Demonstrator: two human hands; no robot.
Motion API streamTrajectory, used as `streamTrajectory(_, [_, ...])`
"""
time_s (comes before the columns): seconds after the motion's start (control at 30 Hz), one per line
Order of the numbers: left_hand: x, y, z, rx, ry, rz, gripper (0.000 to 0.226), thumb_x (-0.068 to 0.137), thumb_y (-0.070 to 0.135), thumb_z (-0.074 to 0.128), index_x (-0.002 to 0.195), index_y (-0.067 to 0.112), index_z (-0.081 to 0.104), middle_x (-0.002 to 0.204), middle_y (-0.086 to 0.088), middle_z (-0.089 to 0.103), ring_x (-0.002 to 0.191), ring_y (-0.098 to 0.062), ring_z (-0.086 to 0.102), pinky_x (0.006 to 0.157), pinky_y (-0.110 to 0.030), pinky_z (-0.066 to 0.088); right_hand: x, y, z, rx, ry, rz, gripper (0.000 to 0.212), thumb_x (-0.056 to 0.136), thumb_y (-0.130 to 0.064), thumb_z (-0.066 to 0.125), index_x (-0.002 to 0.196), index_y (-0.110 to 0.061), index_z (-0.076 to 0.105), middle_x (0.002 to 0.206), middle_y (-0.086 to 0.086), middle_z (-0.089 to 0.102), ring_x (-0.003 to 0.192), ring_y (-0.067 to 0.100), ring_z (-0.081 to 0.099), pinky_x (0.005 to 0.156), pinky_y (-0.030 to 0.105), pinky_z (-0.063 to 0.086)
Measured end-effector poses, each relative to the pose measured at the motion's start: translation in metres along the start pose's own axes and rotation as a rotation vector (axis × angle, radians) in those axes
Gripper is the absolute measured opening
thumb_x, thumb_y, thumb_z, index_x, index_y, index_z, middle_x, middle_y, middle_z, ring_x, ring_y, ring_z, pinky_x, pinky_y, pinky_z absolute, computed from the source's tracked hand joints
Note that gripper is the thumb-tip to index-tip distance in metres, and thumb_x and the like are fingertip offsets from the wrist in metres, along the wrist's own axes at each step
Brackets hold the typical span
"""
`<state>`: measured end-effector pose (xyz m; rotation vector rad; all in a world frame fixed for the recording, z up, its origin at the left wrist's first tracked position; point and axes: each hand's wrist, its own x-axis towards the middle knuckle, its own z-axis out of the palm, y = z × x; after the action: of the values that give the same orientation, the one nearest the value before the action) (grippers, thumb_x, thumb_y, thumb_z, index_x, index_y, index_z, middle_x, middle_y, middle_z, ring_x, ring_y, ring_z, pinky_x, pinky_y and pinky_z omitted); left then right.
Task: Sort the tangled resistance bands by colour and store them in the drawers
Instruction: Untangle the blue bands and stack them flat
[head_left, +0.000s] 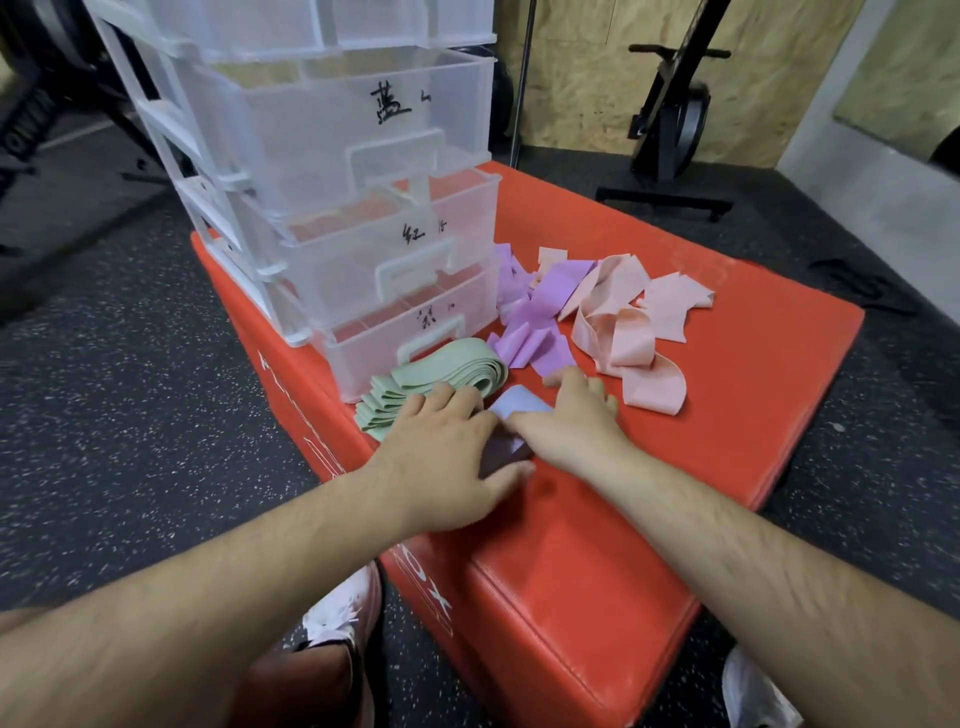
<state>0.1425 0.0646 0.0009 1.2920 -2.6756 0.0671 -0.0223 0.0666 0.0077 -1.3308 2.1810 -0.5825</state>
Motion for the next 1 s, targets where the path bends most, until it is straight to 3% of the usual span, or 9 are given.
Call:
streamTrajectory(0.1, [0.010,-0.015,-0.011,-0.071,0.054,-0.101,0.064,0.085,0.069,0.024,0.108,0.026,0.064,0.107,0.004,0.055,0.108,-0.023,0.049,0.090,-0.037,0.036,0.014,-0.012,-0.007,0.013,0.034,-0.152,0.063,0.066,-0.054,0.062,0.123,-0.026,0.053,0.128,0.001,0.054,0.129,0.026,0.044,0.111,0.041,0.035])
streamTrajectory(0.17, [0.013,-0.031,-0.014,-0.054,0.114,-0.133,0.064,0.080,0.062,0.024,0.105,0.019,0.066,0.105,-0.001,0.058,0.105,-0.029,0.054,0.088,-0.040,0.043,0.025,-0.020,-0.008,-0.055,0.036,-0.271,0.054,0.073,-0.049,0.066,0.122,-0.028,0.055,0.126,-0.002,0.057,0.130,0.026,0.046,0.111,0.042,0.036])
streamTrajectory(0.3, [0.016,-0.055,-0.017,-0.023,-0.028,-0.167,0.080,0.070,0.070,0.024,0.117,0.018,0.061,0.114,-0.003,0.057,0.108,-0.030,0.053,0.093,-0.043,0.045,0.043,-0.036,-0.006,-0.246,-0.071,-0.408,0.060,0.077,-0.039,0.068,0.135,-0.031,0.053,0.129,0.003,0.056,0.127,0.030,0.046,0.108,0.041,0.038])
streamTrajectory(0.37, [0.017,-0.062,-0.015,-0.041,-0.080,-0.183,0.073,0.074,0.070,0.040,0.125,0.022,0.057,0.121,0.000,0.056,0.112,-0.027,0.052,0.095,-0.041,0.044,0.050,-0.040,-0.004,-0.289,-0.139,-0.445,0.064,0.076,-0.036,0.072,0.138,-0.031,0.052,0.130,0.003,0.055,0.124,0.026,0.050,0.107,0.041,0.041])
streamTrajectory(0.43, [0.020,-0.066,-0.010,-0.033,-0.096,-0.165,0.057,0.081,0.053,0.062,0.130,0.023,0.054,0.124,0.001,0.054,0.116,-0.026,0.050,0.096,-0.039,0.043,0.055,-0.040,-0.001,-0.306,-0.163,-0.482,0.063,0.078,-0.033,0.075,0.137,-0.029,0.052,0.130,0.002,0.054,0.120,0.022,0.053,0.105,0.040,0.043])
streamTrajectory(0.53, [0.024,-0.070,-0.009,-0.027,-0.089,-0.157,0.045,0.081,0.038,0.067,0.122,0.023,0.056,0.116,0.002,0.054,0.111,-0.026,0.049,0.091,-0.038,0.044,0.059,-0.038,-0.001,-0.303,-0.164,-0.524,0.056,0.080,-0.031,0.077,0.131,-0.029,0.055,0.126,-0.001,0.054,0.113,0.019,0.055,0.098,0.035,0.044])
streamTrajectory(0.77, [0.035,-0.072,0.002,-0.079,-0.011,-0.141,0.039,0.079,0.057,0.063,0.095,0.023,0.054,0.100,0.002,0.049,0.101,-0.024,0.049,0.090,-0.036,0.039,0.062,-0.035,-0.001,-0.350,-0.145,-0.634,0.037,0.087,-0.022,0.066,0.122,-0.022,0.056,0.108,-0.007,0.043,0.093,0.015,0.049,0.081,0.030,0.039])
streamTrajectory(1.0, [0.058,-0.067,-0.011,-0.233,-0.229,-0.197,0.056,0.075,0.058,0.073,0.096,0.023,0.035,0.092,0.005,0.049,0.084,-0.020,0.050,0.069,-0.032,0.036,0.068,-0.032,-0.004,-0.355,-0.163,-0.642,0.020,0.086,-0.022,0.065,0.103,-0.024,0.054,0.086,-0.009,0.053,0.091,0.020,0.057,0.071,0.031,0.038])
